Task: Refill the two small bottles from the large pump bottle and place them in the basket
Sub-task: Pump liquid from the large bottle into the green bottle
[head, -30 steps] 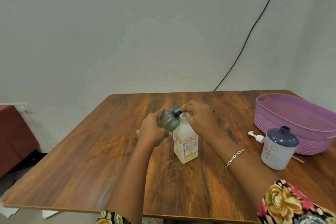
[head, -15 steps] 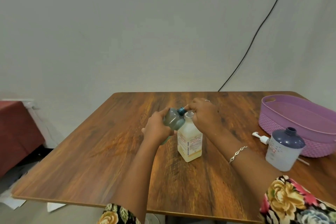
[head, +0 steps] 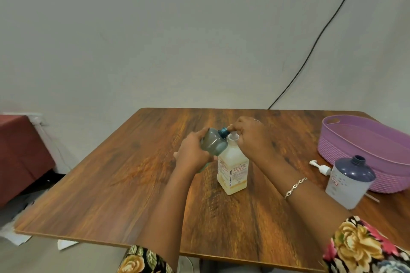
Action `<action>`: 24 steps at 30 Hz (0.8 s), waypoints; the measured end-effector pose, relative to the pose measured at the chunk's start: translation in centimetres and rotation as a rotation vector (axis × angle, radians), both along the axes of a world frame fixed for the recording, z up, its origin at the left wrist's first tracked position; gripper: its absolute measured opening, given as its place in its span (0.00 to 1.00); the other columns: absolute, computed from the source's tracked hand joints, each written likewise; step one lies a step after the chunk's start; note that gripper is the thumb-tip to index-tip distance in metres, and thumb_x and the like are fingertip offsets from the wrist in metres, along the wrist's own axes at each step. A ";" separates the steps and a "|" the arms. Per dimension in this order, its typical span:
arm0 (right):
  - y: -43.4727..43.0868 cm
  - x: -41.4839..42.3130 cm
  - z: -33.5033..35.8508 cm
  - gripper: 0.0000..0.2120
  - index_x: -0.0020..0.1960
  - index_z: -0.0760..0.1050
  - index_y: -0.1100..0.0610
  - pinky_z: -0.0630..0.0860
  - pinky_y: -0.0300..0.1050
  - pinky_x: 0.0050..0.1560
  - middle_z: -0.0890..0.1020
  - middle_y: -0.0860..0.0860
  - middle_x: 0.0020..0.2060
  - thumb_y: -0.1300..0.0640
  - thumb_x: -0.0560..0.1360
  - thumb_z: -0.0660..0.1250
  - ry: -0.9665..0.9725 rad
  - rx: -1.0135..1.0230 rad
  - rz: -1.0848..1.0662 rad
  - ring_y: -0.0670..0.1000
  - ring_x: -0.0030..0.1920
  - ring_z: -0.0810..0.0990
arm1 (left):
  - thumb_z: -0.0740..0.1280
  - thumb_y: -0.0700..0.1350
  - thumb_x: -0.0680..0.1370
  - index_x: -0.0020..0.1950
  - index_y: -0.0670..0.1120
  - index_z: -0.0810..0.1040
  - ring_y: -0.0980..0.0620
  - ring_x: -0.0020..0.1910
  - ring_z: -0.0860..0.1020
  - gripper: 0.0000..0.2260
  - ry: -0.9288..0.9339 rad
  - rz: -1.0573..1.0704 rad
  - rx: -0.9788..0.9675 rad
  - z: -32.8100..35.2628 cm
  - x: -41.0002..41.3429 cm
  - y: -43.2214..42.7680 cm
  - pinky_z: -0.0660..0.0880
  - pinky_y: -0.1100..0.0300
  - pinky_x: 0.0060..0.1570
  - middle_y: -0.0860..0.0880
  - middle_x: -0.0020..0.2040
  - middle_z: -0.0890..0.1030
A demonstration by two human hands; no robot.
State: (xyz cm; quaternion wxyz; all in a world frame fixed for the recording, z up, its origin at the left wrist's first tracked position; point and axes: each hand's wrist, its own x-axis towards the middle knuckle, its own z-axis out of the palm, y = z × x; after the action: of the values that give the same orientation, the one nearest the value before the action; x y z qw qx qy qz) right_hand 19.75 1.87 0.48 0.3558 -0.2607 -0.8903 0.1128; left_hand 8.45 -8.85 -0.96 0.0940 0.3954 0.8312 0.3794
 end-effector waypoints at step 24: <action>0.6 0.0 3.9 0.16 0.50 0.82 0.55 0.75 0.47 0.45 0.83 0.54 0.46 0.66 0.71 0.59 -0.217 0.007 0.024 0.55 0.46 0.78 | 0.76 0.42 0.66 0.72 0.58 0.64 0.49 0.61 0.71 0.39 -0.005 0.000 0.032 0.9 -0.3 0.4 0.67 0.48 0.61 0.52 0.62 0.73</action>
State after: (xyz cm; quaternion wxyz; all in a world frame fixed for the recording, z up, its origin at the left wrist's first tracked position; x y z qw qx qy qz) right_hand 19.76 2.47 4.39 0.2570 -0.2596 -0.9270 0.0850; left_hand 8.15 -8.41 -0.10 0.0899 0.3960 0.8247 0.3936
